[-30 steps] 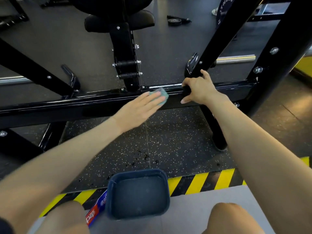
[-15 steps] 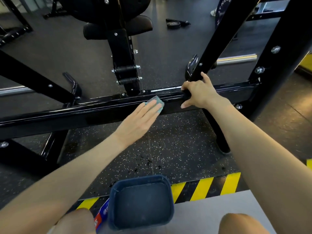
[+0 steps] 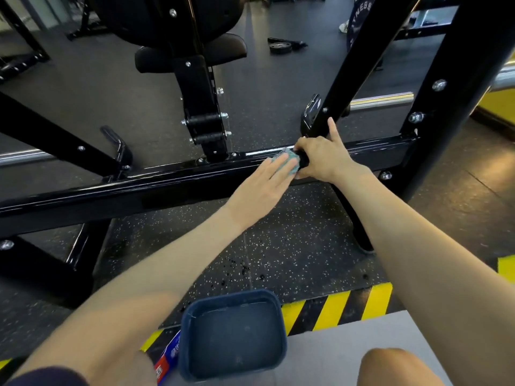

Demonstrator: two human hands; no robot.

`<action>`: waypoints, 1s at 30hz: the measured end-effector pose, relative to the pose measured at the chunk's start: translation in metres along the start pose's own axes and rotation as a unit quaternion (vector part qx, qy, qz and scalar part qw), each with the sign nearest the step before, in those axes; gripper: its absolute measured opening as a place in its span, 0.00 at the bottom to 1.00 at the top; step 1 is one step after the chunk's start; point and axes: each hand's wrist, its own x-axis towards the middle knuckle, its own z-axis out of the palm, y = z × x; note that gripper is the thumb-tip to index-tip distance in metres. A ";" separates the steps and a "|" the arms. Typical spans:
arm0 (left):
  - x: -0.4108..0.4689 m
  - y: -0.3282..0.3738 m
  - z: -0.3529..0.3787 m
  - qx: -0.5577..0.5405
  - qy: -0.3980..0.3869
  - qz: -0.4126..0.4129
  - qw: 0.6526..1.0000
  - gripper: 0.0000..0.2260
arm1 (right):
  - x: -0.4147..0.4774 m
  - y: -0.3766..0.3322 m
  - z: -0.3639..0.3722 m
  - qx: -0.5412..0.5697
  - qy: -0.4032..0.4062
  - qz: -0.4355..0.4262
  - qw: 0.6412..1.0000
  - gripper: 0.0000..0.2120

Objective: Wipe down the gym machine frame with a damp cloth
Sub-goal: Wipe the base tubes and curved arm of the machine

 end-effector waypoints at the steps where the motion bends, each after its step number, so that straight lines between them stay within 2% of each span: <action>1: -0.004 -0.006 -0.003 0.011 -0.016 0.007 1.000 0.25 | -0.007 -0.001 0.004 0.014 0.023 0.006 1.000 0.32; 3: -0.025 -0.021 -0.009 0.004 -0.048 0.019 0.999 0.27 | -0.025 -0.002 0.021 0.091 0.111 0.059 0.988 0.41; 4: -0.036 -0.027 -0.012 -0.009 -0.034 0.017 0.999 0.28 | -0.034 -0.005 0.029 0.159 0.177 0.106 0.966 0.44; 6: -0.036 -0.030 -0.009 -0.035 -0.004 0.010 0.999 0.27 | -0.046 -0.008 0.044 0.313 0.260 0.255 0.877 0.46; 8: -0.005 -0.018 -0.002 -0.047 0.016 0.030 0.998 0.24 | -0.053 -0.002 0.057 0.416 0.261 0.408 0.770 0.45; 9: 0.017 -0.007 0.003 -0.042 0.029 0.051 0.997 0.23 | -0.055 0.004 0.063 0.431 0.254 0.450 0.740 0.44; 11: 0.066 0.018 0.010 -0.011 0.078 0.082 0.994 0.22 | -0.059 0.019 0.073 0.506 0.240 0.456 0.691 0.39; 12: 0.086 0.029 0.010 -0.008 0.091 0.087 0.992 0.23 | -0.057 0.026 0.074 0.593 0.246 0.440 0.628 0.35; 14: 0.099 0.042 0.007 -0.026 0.067 0.070 0.995 0.24 | -0.052 0.035 0.066 0.763 0.232 0.419 0.434 0.29; 15: 0.093 0.040 0.007 -0.031 0.037 0.061 0.997 0.23 | -0.048 0.037 0.064 0.814 0.213 0.401 0.361 0.27; 16: 0.081 0.035 0.009 -0.030 0.030 0.062 0.997 0.23 | -0.045 0.038 0.063 0.837 0.189 0.387 0.336 0.27; 20: 0.044 0.010 0.014 0.036 0.049 0.108 0.992 0.22 | -0.044 0.052 0.077 0.854 0.137 0.367 0.342 0.24; 22: 0.069 0.024 0.015 0.062 0.050 0.123 0.989 0.24 | -0.042 0.060 0.084 0.867 0.120 0.351 0.333 0.23; 25: 0.091 0.050 0.013 0.085 0.025 0.098 0.991 0.26 | -0.038 0.058 0.090 0.887 0.111 0.326 0.309 0.27; 30: 0.036 0.019 0.013 0.068 0.045 0.102 0.991 0.20 | -0.040 0.063 0.094 0.872 0.124 0.344 0.327 0.28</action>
